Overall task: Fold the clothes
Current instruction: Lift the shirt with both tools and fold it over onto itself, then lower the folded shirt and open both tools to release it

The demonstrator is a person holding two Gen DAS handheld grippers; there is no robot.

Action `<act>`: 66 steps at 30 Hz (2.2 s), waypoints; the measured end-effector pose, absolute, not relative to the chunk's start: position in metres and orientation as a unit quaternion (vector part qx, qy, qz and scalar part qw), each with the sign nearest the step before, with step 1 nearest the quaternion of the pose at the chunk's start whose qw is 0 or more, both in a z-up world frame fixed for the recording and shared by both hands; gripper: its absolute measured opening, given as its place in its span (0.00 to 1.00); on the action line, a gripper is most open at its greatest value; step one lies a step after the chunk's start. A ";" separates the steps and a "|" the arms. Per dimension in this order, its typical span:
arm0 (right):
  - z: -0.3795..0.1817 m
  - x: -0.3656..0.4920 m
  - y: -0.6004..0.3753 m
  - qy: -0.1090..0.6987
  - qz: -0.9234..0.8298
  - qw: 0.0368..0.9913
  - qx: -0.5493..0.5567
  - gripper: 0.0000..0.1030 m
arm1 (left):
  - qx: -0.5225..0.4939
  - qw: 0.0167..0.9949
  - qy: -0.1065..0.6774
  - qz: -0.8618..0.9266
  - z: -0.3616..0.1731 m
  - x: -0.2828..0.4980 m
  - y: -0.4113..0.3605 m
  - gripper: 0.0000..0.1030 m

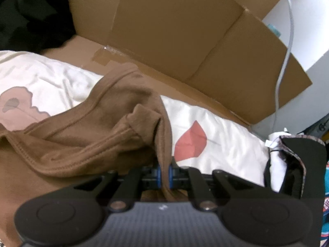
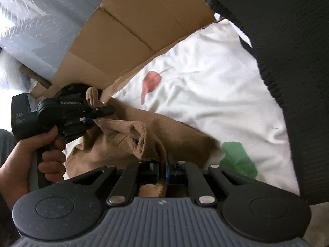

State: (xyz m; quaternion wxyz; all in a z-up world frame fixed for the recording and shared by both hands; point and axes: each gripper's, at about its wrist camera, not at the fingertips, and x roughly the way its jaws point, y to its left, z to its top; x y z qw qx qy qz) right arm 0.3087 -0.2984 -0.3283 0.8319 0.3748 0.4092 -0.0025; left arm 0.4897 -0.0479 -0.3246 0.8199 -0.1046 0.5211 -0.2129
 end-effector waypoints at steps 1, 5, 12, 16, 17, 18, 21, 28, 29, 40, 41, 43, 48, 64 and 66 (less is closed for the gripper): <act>-0.329 0.309 -0.298 0.411 -0.004 0.833 0.371 0.06 | -0.106 0.820 0.523 -0.210 -0.325 0.491 -0.048 0.13; -0.333 0.310 -0.301 0.420 -0.023 0.828 0.371 0.12 | -0.096 0.827 0.513 -0.208 -0.318 0.491 -0.053 0.20; -0.328 0.304 -0.307 0.407 -0.050 0.837 0.363 0.20 | -0.085 0.856 0.468 -0.202 -0.294 0.492 -0.043 0.35; -0.326 0.301 -0.312 0.400 -0.065 0.839 0.363 0.20 | -0.070 0.869 0.455 -0.181 -0.288 0.499 -0.037 0.38; -0.326 0.300 -0.313 0.398 -0.068 0.840 0.362 0.20 | -0.066 0.869 0.456 -0.181 -0.288 0.501 -0.038 0.38; -0.326 0.300 -0.314 0.397 -0.070 0.841 0.362 0.20 | -0.059 0.869 0.457 -0.181 -0.290 0.503 -0.037 0.38; -0.330 0.303 -0.314 0.404 -0.069 0.838 0.360 0.20 | -0.047 0.866 0.463 -0.184 -0.295 0.503 -0.036 0.39; -0.335 0.304 -0.315 0.402 -0.066 0.836 0.368 0.14 | -0.013 0.864 0.469 -0.185 -0.318 0.518 -0.043 0.30; -0.336 0.304 -0.316 0.403 -0.067 0.834 0.370 0.14 | -0.012 0.863 0.469 -0.186 -0.321 0.521 -0.044 0.28; -0.332 0.307 -0.320 0.403 -0.087 0.834 0.366 0.27 | -0.011 0.871 0.455 -0.184 -0.327 0.548 -0.065 0.20; -0.330 0.306 -0.319 0.400 -0.086 0.837 0.362 0.27 | -0.014 0.871 0.453 -0.187 -0.323 0.547 -0.065 0.20; -0.325 0.306 -0.317 0.395 -0.085 0.844 0.353 0.30 | -0.010 0.872 0.451 -0.193 -0.314 0.542 -0.065 0.20; -0.321 0.304 -0.314 0.399 -0.083 0.847 0.341 0.37 | -0.003 0.866 0.460 -0.197 -0.299 0.534 -0.062 0.28; -0.334 0.307 -0.304 0.436 -0.045 0.828 0.349 0.37 | 0.040 0.844 0.507 -0.172 -0.342 0.536 -0.076 0.38; -0.333 0.308 -0.304 0.435 -0.042 0.830 0.346 0.37 | 0.058 0.848 0.497 -0.173 -0.344 0.536 -0.081 0.28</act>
